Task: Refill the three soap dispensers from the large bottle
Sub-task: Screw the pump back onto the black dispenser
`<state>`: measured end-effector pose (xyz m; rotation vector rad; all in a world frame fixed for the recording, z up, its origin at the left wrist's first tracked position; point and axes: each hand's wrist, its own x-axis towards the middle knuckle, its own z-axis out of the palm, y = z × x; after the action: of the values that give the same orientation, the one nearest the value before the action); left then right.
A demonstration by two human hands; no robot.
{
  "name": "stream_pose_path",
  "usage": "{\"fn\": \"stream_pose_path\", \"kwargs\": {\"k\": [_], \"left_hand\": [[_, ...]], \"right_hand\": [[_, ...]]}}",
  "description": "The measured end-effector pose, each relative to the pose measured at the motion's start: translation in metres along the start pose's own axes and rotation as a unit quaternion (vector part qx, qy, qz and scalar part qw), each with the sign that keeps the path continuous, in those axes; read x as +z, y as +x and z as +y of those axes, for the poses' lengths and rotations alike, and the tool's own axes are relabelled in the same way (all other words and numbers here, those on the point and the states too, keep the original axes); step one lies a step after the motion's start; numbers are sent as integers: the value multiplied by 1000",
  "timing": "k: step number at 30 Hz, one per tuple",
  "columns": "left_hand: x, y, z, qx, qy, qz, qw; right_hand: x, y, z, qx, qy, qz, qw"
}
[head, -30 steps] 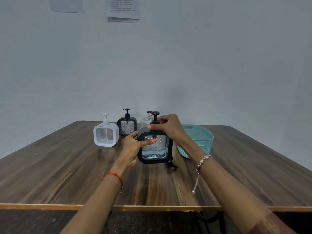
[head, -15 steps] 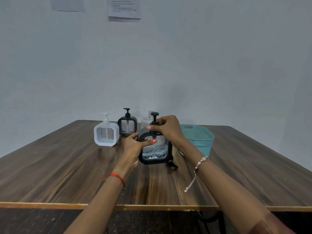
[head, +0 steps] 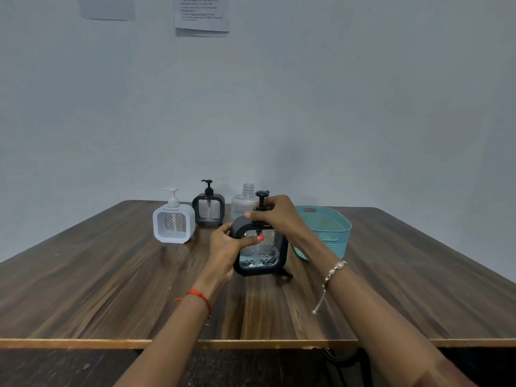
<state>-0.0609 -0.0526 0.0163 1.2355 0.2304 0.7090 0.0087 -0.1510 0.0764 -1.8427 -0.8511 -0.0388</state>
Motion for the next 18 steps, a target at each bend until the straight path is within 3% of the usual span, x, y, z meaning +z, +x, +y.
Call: {"fn": "stream_pose_path", "kwargs": {"k": [2,4,7,12,18], "left_hand": [[-2,2,0,-5,-2,-7,1000],[-3,3,0,-8,-3,-12,1000],[-1,1,0,-10,-18,-16,1000],[11,-3,-2,-14,-49,1,999],[16,-3,-6,-2,-25,8,1000]], "right_hand": [[-13,2,1,21,89,-87,992],[-19,2,2,29,127,-110,985],[-16,0,4,29,130,-59,989],[2,-3,11,-22,31,73,997],[7,-5,18,-23,33,103,994]]}}
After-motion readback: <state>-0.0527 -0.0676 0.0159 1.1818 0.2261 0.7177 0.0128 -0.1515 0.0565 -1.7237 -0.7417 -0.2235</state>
